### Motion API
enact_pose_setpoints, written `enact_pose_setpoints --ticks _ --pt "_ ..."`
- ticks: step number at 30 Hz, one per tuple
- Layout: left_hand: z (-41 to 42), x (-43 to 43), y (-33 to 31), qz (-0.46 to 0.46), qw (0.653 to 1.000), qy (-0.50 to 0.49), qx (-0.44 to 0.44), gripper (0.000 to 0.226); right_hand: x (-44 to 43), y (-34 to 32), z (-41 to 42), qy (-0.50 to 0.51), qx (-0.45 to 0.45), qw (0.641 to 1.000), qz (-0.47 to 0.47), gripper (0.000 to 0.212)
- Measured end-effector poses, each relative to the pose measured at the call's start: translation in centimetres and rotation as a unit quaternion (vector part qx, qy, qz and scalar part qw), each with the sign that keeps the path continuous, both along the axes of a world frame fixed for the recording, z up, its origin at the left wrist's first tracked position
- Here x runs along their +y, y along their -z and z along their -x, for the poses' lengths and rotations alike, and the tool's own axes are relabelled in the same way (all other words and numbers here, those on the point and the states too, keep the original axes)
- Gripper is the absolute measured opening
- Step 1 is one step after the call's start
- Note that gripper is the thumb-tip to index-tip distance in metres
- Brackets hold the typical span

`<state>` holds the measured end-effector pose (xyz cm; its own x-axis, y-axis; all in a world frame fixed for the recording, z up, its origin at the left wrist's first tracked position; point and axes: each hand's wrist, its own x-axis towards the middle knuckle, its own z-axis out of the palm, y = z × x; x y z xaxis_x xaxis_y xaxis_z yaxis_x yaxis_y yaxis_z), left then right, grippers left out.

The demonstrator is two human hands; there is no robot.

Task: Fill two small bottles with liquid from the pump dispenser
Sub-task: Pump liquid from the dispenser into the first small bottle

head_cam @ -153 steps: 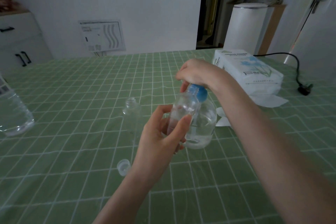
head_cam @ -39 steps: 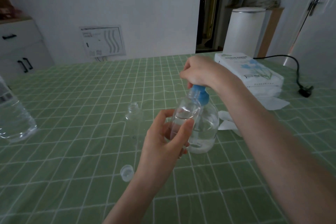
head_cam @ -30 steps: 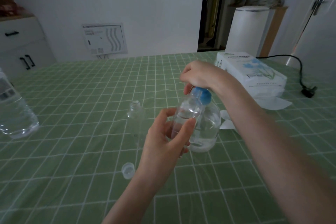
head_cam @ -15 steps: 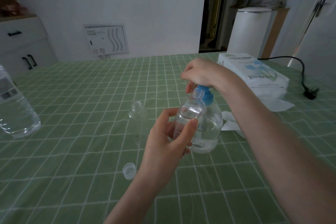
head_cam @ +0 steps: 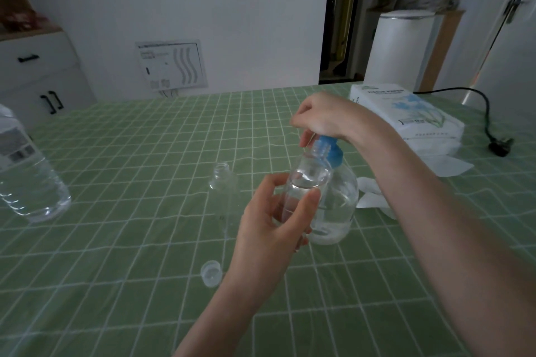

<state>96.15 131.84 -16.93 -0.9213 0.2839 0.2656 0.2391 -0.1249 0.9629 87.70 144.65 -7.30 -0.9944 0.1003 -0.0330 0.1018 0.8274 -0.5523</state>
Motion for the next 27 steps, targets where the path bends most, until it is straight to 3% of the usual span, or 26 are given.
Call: enact_pose_setpoints --ticks 9,16,23,27 --pt "0.14 -0.25 0.13 0.004 1.000 0.005 0.002 0.025 -0.22 0.18 0.05 -0.001 -0.017 1.000 0.004 0.031" --pt "0.15 -0.11 0.17 0.003 1.000 -0.001 -0.007 0.042 -0.27 0.71 0.10 -0.003 -0.017 1.000 0.016 0.032" --pt "0.17 -0.06 0.07 -0.008 1.000 0.008 0.003 0.027 0.08 -0.04 0.01 0.012 0.031 0.999 0.027 0.032" --pt "0.22 -0.20 0.07 -0.007 1.000 0.008 0.005 0.023 -0.09 -0.13 0.12 0.007 0.004 1.000 0.009 0.032"
